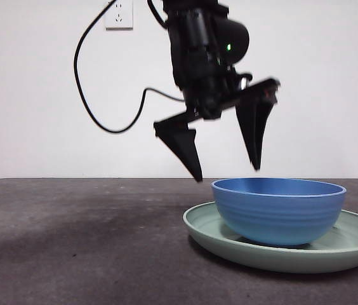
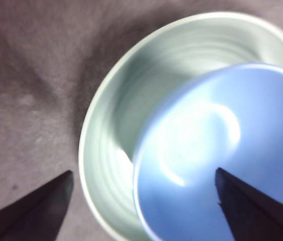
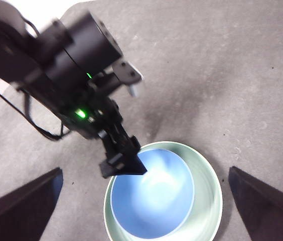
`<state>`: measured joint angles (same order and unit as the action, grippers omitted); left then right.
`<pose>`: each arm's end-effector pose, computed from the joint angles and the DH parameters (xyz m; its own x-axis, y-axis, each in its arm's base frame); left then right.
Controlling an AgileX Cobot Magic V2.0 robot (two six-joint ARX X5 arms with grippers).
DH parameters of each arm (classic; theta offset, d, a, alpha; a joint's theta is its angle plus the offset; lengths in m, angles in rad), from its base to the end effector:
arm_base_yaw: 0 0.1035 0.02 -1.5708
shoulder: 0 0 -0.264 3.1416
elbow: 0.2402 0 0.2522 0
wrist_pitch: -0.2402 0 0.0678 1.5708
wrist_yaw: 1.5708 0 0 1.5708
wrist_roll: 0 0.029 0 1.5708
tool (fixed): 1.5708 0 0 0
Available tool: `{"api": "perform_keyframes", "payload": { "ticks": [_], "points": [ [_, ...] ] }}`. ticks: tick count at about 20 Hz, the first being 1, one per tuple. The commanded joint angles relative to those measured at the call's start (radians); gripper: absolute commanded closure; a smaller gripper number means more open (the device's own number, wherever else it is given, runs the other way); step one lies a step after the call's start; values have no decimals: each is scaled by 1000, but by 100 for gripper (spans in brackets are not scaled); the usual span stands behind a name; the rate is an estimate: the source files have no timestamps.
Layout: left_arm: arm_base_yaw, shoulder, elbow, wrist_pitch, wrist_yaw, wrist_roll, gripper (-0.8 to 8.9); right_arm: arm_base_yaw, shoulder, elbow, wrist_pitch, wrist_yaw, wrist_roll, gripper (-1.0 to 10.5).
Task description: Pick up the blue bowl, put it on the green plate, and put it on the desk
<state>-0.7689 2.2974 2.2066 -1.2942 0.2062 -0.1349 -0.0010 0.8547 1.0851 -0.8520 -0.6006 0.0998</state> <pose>0.3283 -0.3259 0.2438 -0.0124 -0.2729 -0.9620 0.6064 0.7629 -0.2242 0.1461 0.0162 0.3636 0.6713 0.5645 -0.4804 -0.3983 0.8213 0.4085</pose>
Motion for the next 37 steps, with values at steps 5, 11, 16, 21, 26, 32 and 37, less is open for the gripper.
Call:
{"api": "perform_keyframes", "payload": {
  "ticks": [5, 11, 16, 21, 26, 32, 37],
  "points": [
    [5, -182, 83, -152, -16, 129, 148, 0, 5, 18, 6, -2, -8, 366],
    [28, -449, 48, -161, -15, 159, 158, 1, 5, 18, 6, -2, -10, 366],
    [56, -715, -190, -127, -15, 203, 158, 1, 6, 18, 9, -2, -11, 366],
    [98, -1048, -587, 56, -14, 213, 158, 1, 7, 18, 13, -2, -11, 366],
    [151, -1379, -949, 269, -14, 166, 158, 1, 7, 18, 13, -2, -10, 366],
    [175, -1605, -1212, 399, -15, 65, 157, 1, 8, 18, -13, -2, -10, 366],
    [175, -1624, -1221, 397, -15, 66, 158, 2, 87, 18, -142, 32, -57, 367]
  ]
}}
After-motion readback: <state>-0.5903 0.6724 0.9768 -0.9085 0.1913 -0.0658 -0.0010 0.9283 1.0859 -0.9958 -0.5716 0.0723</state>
